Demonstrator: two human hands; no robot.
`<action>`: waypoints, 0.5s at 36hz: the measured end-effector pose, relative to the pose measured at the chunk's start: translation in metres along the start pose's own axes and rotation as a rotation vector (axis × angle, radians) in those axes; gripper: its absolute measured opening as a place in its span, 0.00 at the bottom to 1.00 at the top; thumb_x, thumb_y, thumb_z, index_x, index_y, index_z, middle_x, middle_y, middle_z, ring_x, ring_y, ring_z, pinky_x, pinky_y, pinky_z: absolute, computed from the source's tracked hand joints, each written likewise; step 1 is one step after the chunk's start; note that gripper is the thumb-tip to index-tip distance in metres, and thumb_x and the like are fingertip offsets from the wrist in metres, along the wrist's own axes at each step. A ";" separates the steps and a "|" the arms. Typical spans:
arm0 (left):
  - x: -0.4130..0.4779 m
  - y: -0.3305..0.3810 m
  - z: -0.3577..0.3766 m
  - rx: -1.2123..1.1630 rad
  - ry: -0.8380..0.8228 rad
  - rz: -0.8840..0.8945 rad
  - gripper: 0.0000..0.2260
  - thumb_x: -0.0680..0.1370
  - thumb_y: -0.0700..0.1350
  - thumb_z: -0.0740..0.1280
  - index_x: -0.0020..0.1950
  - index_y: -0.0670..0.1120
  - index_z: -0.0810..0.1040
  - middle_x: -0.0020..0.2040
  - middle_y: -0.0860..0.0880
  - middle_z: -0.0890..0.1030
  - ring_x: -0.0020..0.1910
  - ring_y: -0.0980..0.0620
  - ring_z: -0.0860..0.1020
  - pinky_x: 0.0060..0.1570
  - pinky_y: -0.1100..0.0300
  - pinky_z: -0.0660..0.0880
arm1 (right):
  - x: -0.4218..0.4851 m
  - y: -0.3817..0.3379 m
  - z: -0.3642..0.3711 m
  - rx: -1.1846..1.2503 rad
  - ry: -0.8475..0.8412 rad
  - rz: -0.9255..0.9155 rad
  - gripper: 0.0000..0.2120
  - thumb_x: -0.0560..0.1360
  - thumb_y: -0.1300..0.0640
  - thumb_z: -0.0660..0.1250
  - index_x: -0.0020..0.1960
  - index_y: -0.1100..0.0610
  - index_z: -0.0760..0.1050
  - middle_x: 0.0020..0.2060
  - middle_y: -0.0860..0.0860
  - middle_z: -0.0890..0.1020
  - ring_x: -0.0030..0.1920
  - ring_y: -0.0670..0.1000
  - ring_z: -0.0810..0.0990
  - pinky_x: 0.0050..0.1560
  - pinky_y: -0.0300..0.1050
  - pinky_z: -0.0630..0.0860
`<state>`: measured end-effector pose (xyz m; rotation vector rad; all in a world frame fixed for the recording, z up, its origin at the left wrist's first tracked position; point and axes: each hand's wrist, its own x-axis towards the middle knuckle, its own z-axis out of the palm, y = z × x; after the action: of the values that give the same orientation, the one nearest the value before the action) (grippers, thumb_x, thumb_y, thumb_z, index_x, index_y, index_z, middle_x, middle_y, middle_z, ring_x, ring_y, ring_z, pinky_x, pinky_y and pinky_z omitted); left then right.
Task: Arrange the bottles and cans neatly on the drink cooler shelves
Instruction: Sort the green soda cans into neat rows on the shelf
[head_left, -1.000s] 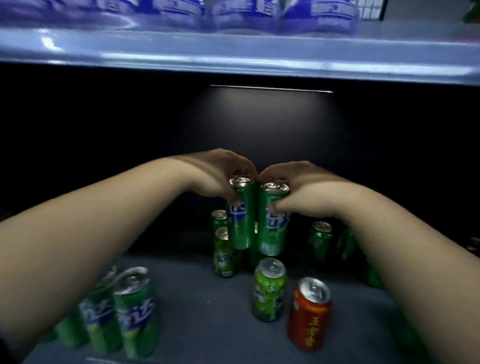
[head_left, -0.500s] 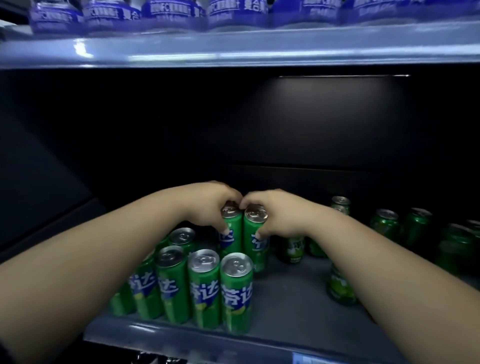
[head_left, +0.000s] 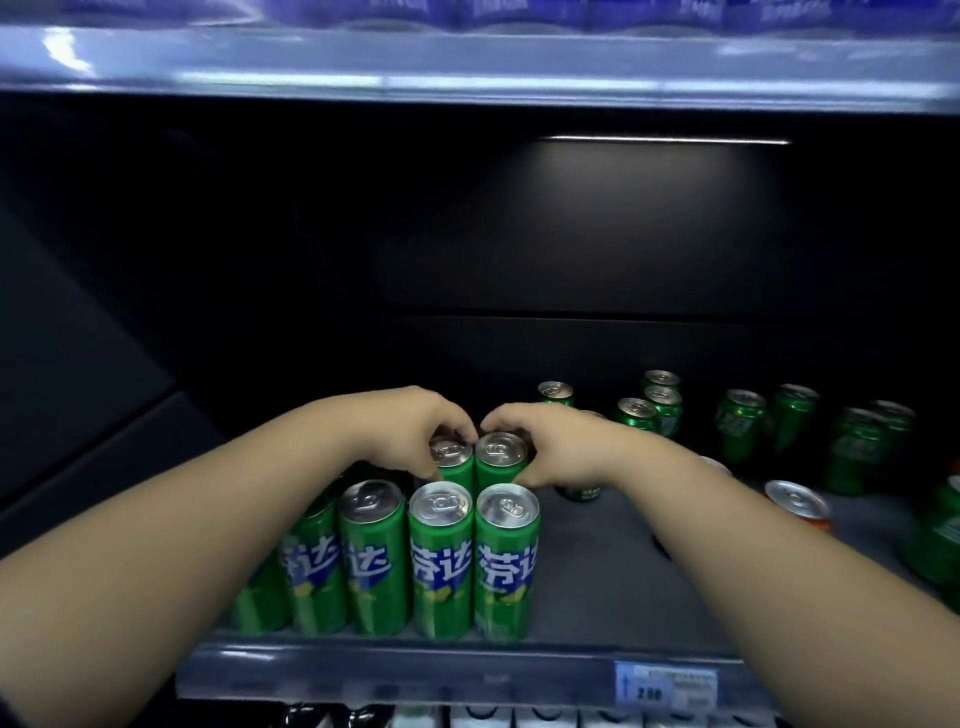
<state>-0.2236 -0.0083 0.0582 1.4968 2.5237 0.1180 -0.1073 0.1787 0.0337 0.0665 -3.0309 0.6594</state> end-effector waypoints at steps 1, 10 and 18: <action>-0.001 -0.001 -0.002 -0.041 -0.020 -0.001 0.25 0.69 0.47 0.77 0.64 0.60 0.77 0.56 0.60 0.80 0.51 0.60 0.79 0.53 0.59 0.77 | 0.000 0.001 -0.002 0.012 -0.019 0.016 0.29 0.68 0.57 0.78 0.67 0.50 0.74 0.59 0.43 0.80 0.56 0.42 0.78 0.55 0.34 0.74; 0.004 -0.006 -0.004 -0.150 -0.029 0.002 0.20 0.72 0.52 0.76 0.63 0.54 0.79 0.56 0.58 0.81 0.54 0.57 0.79 0.57 0.58 0.75 | 0.007 0.005 -0.001 0.104 0.045 0.141 0.25 0.73 0.50 0.76 0.68 0.51 0.75 0.61 0.46 0.81 0.59 0.46 0.79 0.64 0.46 0.75; 0.004 -0.007 -0.009 -0.182 -0.081 0.028 0.19 0.71 0.47 0.77 0.61 0.51 0.81 0.53 0.55 0.83 0.51 0.57 0.80 0.51 0.65 0.74 | 0.007 0.002 0.000 0.249 0.012 0.086 0.19 0.68 0.53 0.79 0.57 0.52 0.81 0.52 0.48 0.83 0.53 0.51 0.83 0.57 0.55 0.80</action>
<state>-0.2332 -0.0082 0.0649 1.4356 2.3591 0.2774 -0.1144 0.1803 0.0331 -0.0611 -2.9361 1.0374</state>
